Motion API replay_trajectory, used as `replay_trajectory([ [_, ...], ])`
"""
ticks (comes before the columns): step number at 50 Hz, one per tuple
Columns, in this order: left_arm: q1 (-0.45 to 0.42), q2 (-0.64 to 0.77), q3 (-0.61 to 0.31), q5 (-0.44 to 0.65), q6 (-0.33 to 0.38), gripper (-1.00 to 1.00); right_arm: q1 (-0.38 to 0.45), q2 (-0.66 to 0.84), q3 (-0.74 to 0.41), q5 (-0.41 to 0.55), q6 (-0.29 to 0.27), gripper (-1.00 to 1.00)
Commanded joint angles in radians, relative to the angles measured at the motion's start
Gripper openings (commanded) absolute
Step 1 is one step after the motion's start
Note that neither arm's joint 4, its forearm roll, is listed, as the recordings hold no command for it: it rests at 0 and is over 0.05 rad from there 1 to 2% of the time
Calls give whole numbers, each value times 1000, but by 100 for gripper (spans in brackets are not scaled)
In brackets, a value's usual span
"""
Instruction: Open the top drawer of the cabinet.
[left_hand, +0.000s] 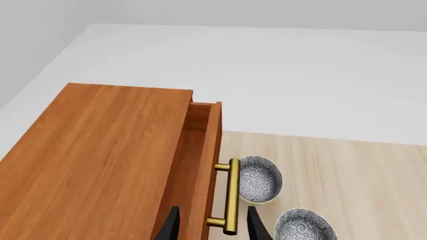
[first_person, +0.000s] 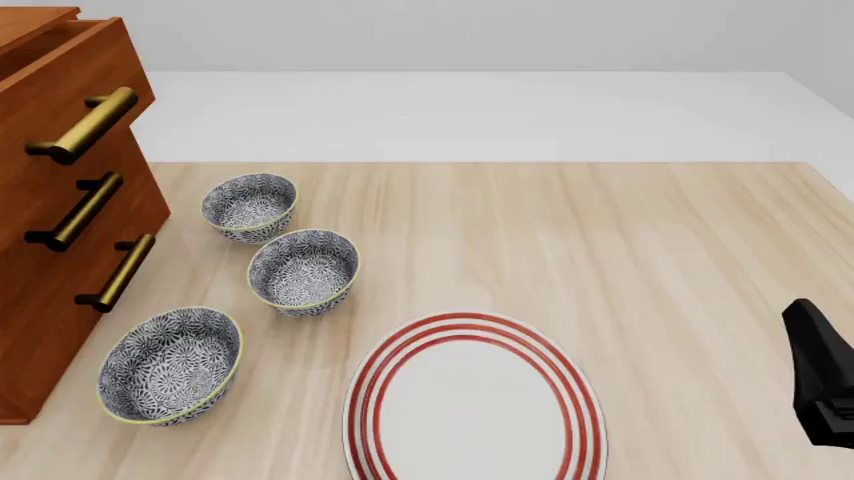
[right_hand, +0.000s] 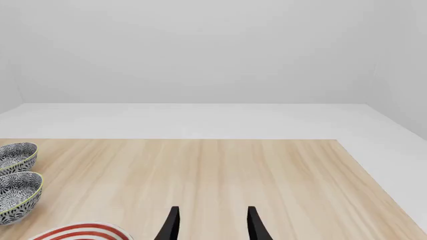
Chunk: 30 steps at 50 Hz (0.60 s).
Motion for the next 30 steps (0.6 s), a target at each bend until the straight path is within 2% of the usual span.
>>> replay_trajectory([
  [1,-1,9,11,-13,3,100,0,0,0,0,0,100],
  [30,7,36,37,-49,3,100,0,0,0,0,0,100],
])
